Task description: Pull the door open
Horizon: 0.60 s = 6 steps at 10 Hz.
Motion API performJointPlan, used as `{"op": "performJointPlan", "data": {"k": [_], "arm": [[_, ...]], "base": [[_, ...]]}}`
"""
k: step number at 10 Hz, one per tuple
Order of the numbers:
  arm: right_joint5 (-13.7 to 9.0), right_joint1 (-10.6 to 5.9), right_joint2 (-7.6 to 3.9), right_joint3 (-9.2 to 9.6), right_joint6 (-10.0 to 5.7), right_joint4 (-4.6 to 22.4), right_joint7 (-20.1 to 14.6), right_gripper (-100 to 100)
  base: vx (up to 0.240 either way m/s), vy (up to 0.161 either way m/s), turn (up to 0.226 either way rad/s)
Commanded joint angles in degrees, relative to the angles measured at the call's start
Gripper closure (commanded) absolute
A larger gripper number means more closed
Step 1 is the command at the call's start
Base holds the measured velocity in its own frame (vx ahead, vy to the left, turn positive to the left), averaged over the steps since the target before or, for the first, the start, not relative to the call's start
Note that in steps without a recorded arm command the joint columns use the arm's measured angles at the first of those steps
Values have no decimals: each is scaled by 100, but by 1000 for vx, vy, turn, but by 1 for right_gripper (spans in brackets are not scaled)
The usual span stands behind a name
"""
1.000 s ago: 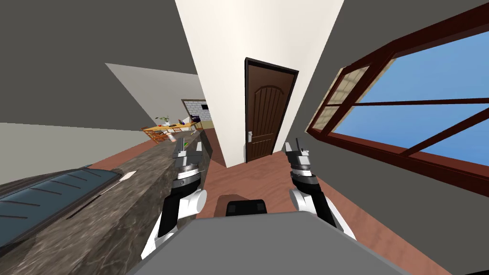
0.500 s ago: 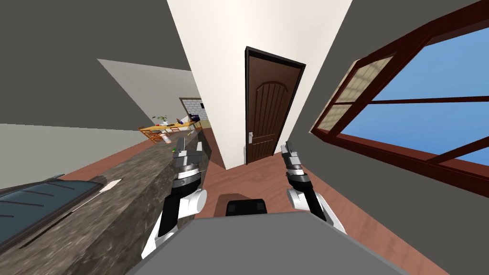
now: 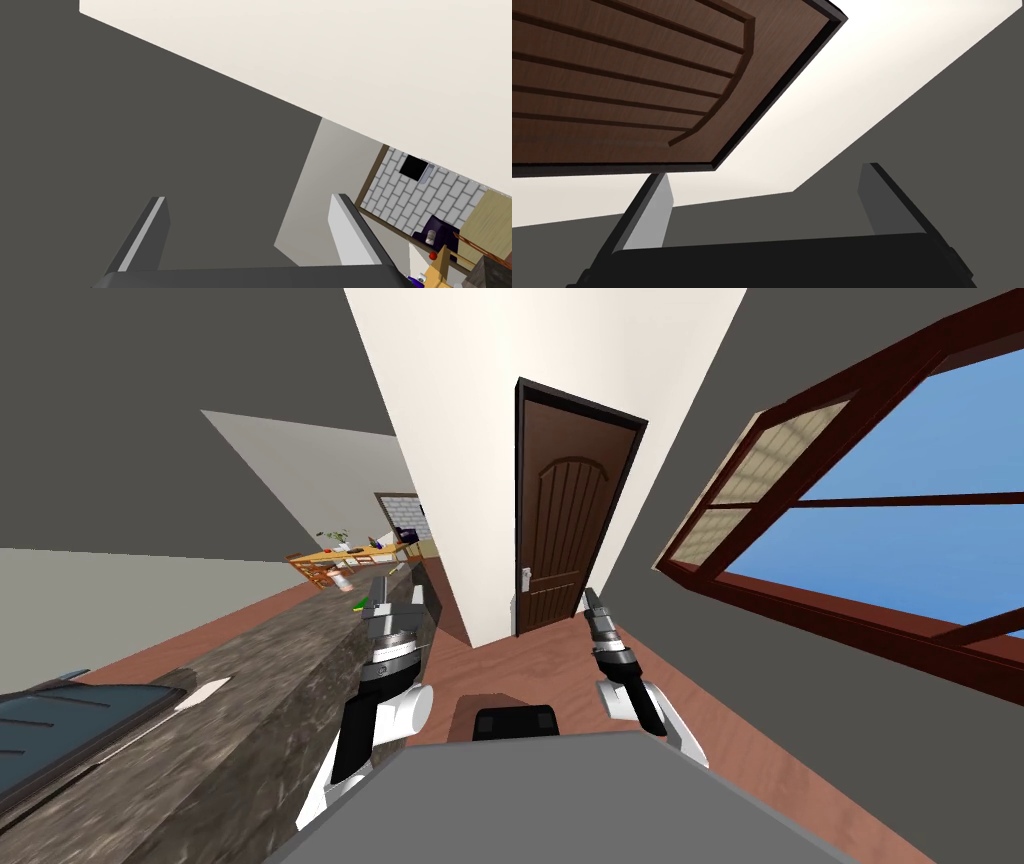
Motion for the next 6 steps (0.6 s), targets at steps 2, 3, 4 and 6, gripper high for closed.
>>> {"op": "performJointPlan", "data": {"k": [2, 3, 4, 6], "arm": [[190, -121, -58, 19, 17, 296, 271, -100], [262, -171, -81, 26, 22, 413, 372, -100], [338, -224, -104, 32, 28, 537, 478, -100], [491, -329, -151, 46, 39, 784, 690, -100]], "base": [[99, 10, 4], [89, 1, 3], [94, -1, 5], [94, 5, 5]]}}
